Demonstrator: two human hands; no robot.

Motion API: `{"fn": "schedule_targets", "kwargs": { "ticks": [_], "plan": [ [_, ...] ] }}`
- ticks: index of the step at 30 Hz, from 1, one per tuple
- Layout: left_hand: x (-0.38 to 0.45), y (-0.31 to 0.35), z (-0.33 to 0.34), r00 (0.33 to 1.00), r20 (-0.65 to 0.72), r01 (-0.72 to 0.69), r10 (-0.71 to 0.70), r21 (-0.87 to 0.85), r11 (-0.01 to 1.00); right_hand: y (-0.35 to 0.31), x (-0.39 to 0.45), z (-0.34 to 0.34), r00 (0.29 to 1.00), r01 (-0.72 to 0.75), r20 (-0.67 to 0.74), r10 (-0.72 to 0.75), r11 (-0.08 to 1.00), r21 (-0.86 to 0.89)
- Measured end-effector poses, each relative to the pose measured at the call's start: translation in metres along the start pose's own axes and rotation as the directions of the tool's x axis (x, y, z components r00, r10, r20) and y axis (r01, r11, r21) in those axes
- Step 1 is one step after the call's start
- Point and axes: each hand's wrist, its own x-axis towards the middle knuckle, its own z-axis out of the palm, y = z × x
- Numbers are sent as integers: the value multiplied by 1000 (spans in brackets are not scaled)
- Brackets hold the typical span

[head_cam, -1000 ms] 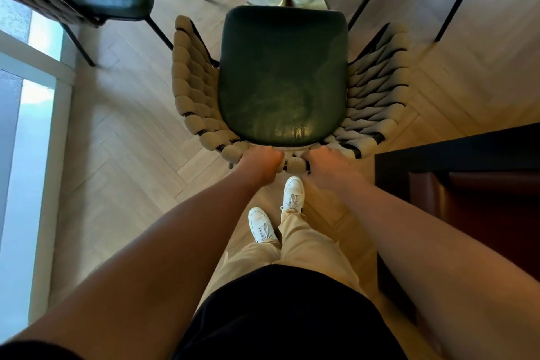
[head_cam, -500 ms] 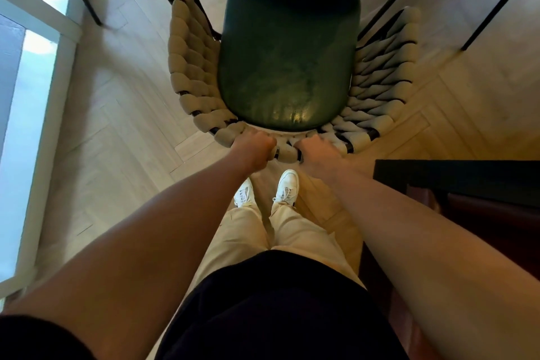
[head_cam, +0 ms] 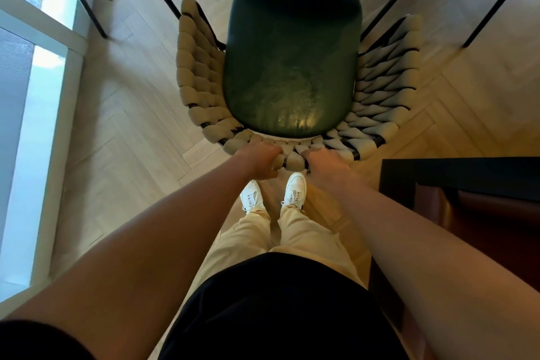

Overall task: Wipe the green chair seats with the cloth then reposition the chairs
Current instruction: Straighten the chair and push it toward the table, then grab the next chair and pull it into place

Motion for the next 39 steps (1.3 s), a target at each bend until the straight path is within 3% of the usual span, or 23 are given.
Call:
{"fn": "schedule_targets", "kwargs": {
  "ticks": [9, 13, 21, 26, 30, 39],
  "plan": [
    [-24, -7, -16, 997, -75, -21, 26, 67, 998, -11, -10, -34, 986, 88, 127, -108, 985, 149],
    [-34, -13, -30, 997, -69, 39, -44, -64, 997, -22, -3, -57, 977, 144, 141, -161, 982, 121],
    [-89, -57, -38, 952, -204, 180, -228, -231, 956, -69, 22, -93, 932, 327, 168, -323, 945, 4],
    [-126, -90, -13, 908, -182, 313, -377, -303, 900, -120, 35, -98, 886, 414, 196, -420, 907, 72],
    [-153, -117, 13, 877, -143, 375, -458, -389, 841, -169, 42, -93, 844, 510, 181, -504, 860, 19],
    [-214, -209, 50, 848, -123, 390, -516, -514, 764, -298, 60, -74, 847, 516, 246, -471, 841, -165]
  ]
}}
